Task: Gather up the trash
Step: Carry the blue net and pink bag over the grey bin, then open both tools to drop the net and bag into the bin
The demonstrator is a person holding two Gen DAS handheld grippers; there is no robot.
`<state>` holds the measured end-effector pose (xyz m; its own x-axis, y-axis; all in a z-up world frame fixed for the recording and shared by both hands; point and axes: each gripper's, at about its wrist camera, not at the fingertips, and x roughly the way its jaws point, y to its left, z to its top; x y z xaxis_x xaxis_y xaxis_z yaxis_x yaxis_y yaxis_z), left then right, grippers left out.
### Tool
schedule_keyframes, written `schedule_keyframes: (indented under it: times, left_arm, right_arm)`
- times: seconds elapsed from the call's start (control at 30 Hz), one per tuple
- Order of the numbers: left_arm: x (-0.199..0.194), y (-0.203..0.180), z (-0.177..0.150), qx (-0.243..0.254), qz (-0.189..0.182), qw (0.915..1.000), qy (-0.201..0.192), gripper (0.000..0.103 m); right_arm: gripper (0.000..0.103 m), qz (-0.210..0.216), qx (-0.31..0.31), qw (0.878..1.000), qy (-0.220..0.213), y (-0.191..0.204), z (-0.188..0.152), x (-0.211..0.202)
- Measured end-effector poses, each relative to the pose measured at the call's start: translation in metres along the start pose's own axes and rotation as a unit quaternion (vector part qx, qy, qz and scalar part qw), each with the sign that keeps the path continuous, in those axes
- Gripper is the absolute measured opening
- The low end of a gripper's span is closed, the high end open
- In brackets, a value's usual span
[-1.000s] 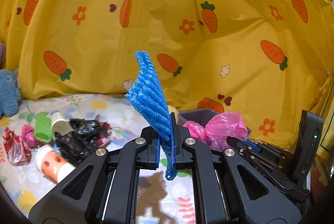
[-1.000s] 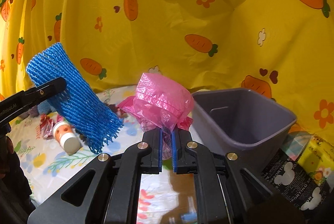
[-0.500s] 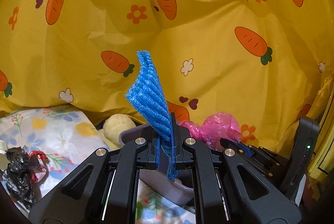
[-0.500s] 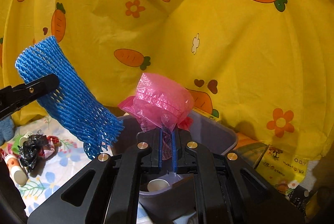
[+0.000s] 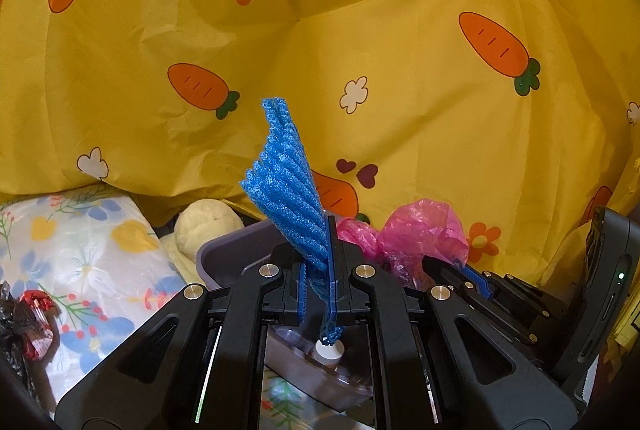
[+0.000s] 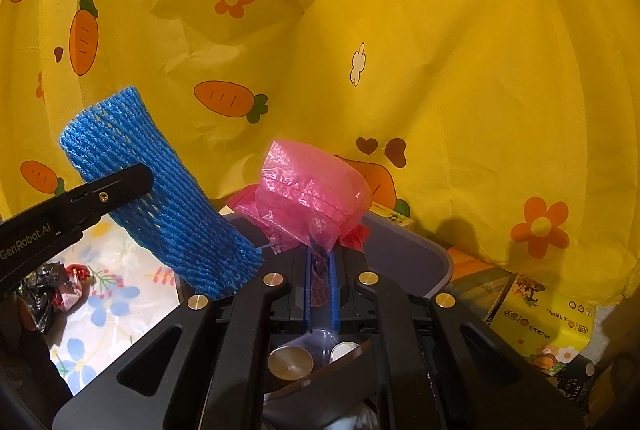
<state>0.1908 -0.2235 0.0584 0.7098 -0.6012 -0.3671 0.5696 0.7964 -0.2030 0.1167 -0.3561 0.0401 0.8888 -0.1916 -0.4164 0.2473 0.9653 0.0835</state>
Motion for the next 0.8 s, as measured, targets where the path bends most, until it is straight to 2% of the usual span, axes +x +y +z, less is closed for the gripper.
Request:
schedule_keyframes:
  times: [0.37,0.43,0.5,0.53,0.57,0.6,0.67,0.73,0.8]
  left_arm:
    - [0.016,0.004,-0.008,-0.01,-0.008,0.9998,0.018,0.007]
    - [0.019,0.004,-0.009,-0.01,-0.011,0.9995,0.026,0.007]
    - [0.021,0.005,-0.01,-0.008,-0.012,0.9994,0.031,0.01]
    - [0.021,0.005,-0.011,-0.008,-0.01,0.9994,0.032,0.017]
    - [0.02,0.006,-0.011,-0.009,-0.007,0.9995,0.031,0.028]
    - [0.019,0.007,-0.012,-0.012,-0.005,0.9995,0.028,0.034]
    - [0.014,0.009,-0.012,-0.014,0.009,0.9997,0.018,0.058]
    - [0.006,0.011,-0.013,-0.015,0.02,0.9997,0.003,0.07]
    - [-0.003,0.014,-0.013,-0.018,0.037,0.9991,-0.013,0.083]
  right_arm:
    - [0.008,0.005,0.004,1.0,0.01,-0.002,-0.002,0.011]
    - [0.009,0.005,0.006,1.0,0.012,-0.004,-0.003,0.012]
    - [0.015,0.006,0.007,1.0,0.012,-0.005,-0.004,0.013]
    - [0.017,0.005,0.007,1.0,0.011,-0.005,-0.003,0.013]
    - [0.022,0.006,0.007,1.0,0.011,-0.005,-0.004,0.013]
    - [0.029,0.008,0.008,1.0,0.011,-0.005,-0.004,0.013]
    - [0.034,0.007,0.01,1.0,0.01,-0.006,-0.005,0.012]
    - [0.037,0.005,0.011,1.0,0.01,-0.007,-0.005,0.012]
    - [0.044,0.003,0.013,1.0,0.008,-0.007,-0.006,0.01]
